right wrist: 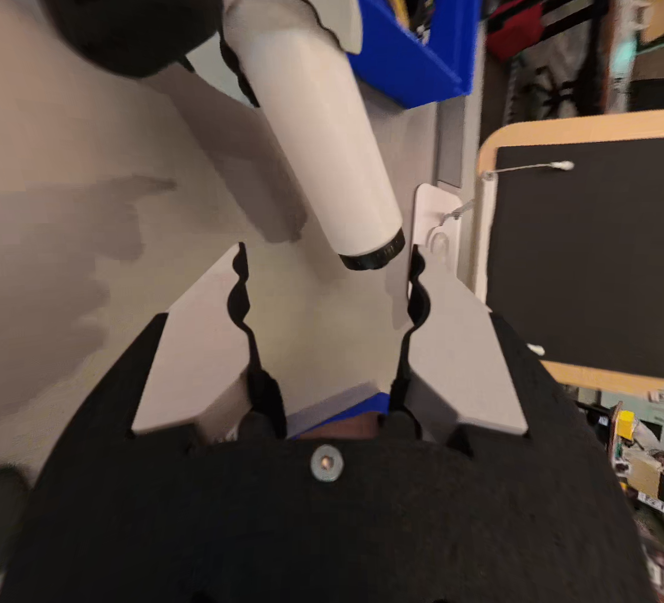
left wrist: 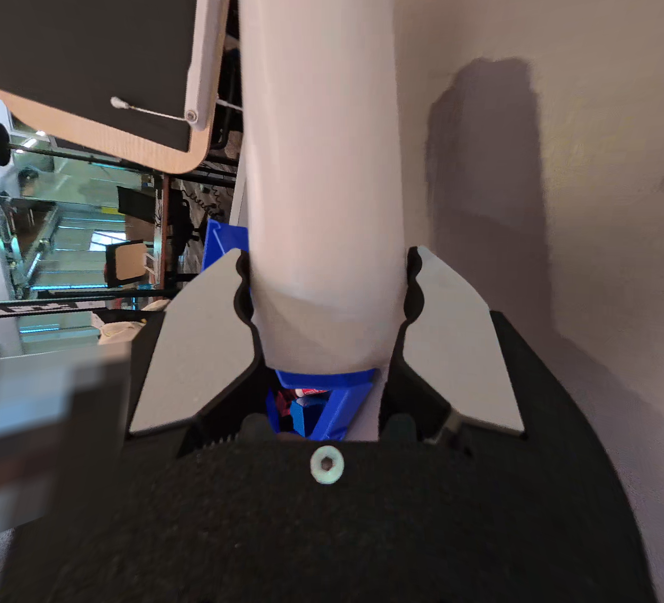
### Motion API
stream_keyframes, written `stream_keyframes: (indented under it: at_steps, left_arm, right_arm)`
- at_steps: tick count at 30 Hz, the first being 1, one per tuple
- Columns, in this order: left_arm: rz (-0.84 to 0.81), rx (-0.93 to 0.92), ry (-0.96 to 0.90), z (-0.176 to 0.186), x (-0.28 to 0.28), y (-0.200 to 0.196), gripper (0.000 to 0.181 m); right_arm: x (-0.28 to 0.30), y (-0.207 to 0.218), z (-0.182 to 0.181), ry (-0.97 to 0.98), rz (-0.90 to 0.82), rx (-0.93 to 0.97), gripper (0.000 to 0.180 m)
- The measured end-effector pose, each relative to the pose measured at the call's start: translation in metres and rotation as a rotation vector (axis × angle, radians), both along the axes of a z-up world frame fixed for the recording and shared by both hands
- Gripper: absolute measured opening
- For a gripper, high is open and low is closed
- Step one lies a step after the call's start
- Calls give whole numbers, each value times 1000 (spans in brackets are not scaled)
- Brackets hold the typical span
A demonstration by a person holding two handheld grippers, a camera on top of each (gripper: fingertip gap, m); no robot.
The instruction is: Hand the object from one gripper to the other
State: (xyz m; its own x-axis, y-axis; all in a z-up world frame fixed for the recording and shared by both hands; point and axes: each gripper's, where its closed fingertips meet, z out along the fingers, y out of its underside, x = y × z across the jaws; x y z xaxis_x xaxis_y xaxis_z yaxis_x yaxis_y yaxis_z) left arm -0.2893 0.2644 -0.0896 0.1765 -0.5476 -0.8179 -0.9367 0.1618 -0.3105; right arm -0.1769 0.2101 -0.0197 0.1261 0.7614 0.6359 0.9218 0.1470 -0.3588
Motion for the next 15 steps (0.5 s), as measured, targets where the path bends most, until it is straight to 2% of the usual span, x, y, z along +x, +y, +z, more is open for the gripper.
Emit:
stream_keyframes:
  at_steps: [3,6,9,15]
  left_arm:
    - [-3,48,62,-2,1,-2,82]
    - [-22,29,58,-7,4,-7,82]
    - [-34,59,61,-3,3,-10,83]
    - [-53,133,65,11,8,-17,83]
  right_arm:
    - [-8,24,-23,-159,54,-48,91]
    - [-30,41,-46,-194,176,-52,91]
    - [-49,55,-60,-173,301,38,91]
    - [-55,84,-78,-297,315,299,89]
